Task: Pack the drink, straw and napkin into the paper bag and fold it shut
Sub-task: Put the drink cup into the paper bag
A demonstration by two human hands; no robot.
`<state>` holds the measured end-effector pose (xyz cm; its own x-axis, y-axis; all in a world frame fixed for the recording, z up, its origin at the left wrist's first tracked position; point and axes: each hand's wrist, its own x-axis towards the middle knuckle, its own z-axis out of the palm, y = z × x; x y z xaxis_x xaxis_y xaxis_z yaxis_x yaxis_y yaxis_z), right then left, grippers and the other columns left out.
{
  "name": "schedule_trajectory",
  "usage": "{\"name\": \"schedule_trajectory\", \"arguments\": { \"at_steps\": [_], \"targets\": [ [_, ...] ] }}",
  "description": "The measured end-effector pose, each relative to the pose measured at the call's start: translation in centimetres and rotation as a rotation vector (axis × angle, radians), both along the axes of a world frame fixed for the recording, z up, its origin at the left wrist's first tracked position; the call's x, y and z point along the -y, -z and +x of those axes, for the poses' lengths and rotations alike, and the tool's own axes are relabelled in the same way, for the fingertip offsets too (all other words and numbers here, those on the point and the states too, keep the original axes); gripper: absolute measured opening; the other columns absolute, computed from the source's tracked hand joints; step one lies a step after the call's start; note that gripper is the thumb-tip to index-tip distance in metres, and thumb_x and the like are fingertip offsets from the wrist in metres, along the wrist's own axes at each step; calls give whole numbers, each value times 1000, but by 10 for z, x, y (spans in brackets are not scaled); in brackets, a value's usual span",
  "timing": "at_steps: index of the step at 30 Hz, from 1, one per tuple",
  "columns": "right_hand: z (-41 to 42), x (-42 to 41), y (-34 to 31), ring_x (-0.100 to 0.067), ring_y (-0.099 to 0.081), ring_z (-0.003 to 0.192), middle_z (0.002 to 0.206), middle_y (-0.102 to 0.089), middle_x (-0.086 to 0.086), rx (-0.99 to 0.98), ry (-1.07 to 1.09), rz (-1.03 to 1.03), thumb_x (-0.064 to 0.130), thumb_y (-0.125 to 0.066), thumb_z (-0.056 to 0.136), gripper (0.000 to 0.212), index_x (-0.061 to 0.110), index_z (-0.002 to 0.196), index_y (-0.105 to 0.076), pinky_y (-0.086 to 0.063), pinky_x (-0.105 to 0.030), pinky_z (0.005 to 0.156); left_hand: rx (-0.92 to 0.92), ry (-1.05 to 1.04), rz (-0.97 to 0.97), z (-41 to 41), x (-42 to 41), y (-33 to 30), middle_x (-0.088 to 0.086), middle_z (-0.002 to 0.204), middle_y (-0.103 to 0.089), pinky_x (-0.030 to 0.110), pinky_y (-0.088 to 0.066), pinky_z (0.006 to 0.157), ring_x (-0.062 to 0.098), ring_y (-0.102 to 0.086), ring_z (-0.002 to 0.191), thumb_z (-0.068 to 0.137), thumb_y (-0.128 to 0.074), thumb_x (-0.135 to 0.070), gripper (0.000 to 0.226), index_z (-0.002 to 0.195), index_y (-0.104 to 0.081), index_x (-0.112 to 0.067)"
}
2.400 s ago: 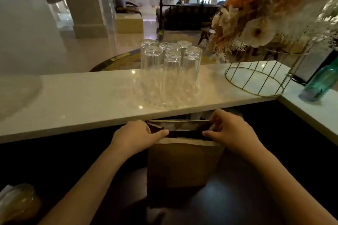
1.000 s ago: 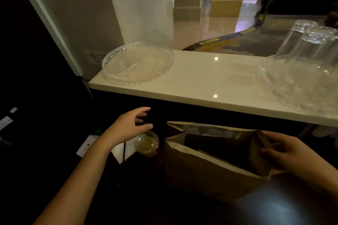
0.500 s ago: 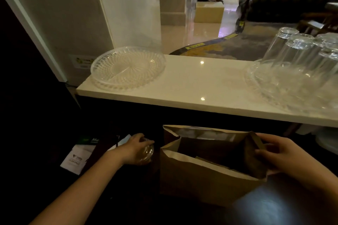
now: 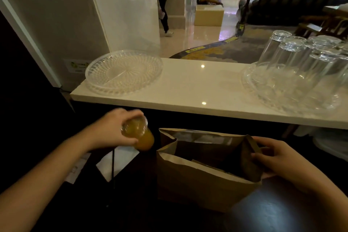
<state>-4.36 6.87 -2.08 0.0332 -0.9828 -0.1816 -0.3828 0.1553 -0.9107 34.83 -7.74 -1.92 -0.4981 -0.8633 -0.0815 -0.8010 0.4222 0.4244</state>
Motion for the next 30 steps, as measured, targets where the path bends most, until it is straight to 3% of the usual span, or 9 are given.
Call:
{"name": "schedule_trajectory", "arguments": {
  "at_steps": [4, 8, 11, 14, 18, 23, 28, 30],
  "targets": [
    [-1, -3, 1, -18, -73, 74, 87, -75, 7, -21, -13, -24, 0, -55, 87, 53, 52, 89, -65, -59, -26, 55, -106, 22, -106, -19, -23, -98, -13, 114, -55, 29, -45, 81, 6, -54, 100, 52, -75, -58, 72, 108, -32, -74],
    [-3, -4, 3, -14, -73, 74, 85, -75, 12, -11, -5, -35, 0, -56, 86, 56, 55, 86, -64, -57, -20, 55, -135, 126, -123, -72, -53, -143, -18, 110, -53, 16, -39, 70, -2, -52, 99, 46, -65, -70, 72, 111, -34, -68],
    [-2, -5, 2, -15, -73, 73, 85, -75, 10, 6, -7, -32, 0, -56, 86, 54, 53, 86, -65, -58, -21, 55, -63, 261, -108, -125, -69, -125, -9, 110, -47, 16, -37, 70, 8, -49, 97, 51, -65, -63, 73, 116, -31, -61],
    [-2, -3, 2, -17, -73, 72, 83, -76, 5, 3, -6, -26, -1, -57, 85, 52, 50, 84, -65, -58, -22, 55, 7, 381, -14, -170, -79, -85, -6, 113, -42, 27, -46, 76, 13, -47, 100, 59, -70, -55, 73, 121, -31, -54],
    [-6, -1, 7, -16, -73, 72, 80, -76, -4, -36, 26, -21, -2, -57, 84, 43, 37, 99, -66, -59, -25, 58, 132, 378, -28, -191, -79, -40, -4, 120, -38, 28, -45, 78, 11, -38, 101, 60, -67, -57, 83, 129, -22, -49],
    [-8, -2, 9, -9, -72, 77, 89, -73, 0, -68, 0, -56, 0, -57, 84, 46, 43, 99, -63, -57, -22, 60, 214, 327, -44, -187, -74, -19, -4, 112, -43, 26, -44, 67, 12, -42, 95, 55, -62, -65, 86, 129, -21, -50],
    [-6, -4, 6, 2, -68, 79, 91, -68, 9, -118, -37, -93, 6, -57, 86, 46, 49, 103, -56, -55, -14, 58, 162, 277, 309, -186, -63, -11, -9, 108, -54, 22, -53, 65, 7, -59, 84, 68, -63, -53, 67, 129, -38, -40],
    [-3, -5, 6, 9, -65, 76, 89, -65, 11, -107, -51, -93, 6, -56, 86, 47, 51, 100, -53, -52, -10, 53, 200, 269, 359, -187, -61, 0, -5, 118, -56, 26, -54, 77, 12, -59, 95, 72, -67, -48, 67, 131, -40, -33]
  ]
}}
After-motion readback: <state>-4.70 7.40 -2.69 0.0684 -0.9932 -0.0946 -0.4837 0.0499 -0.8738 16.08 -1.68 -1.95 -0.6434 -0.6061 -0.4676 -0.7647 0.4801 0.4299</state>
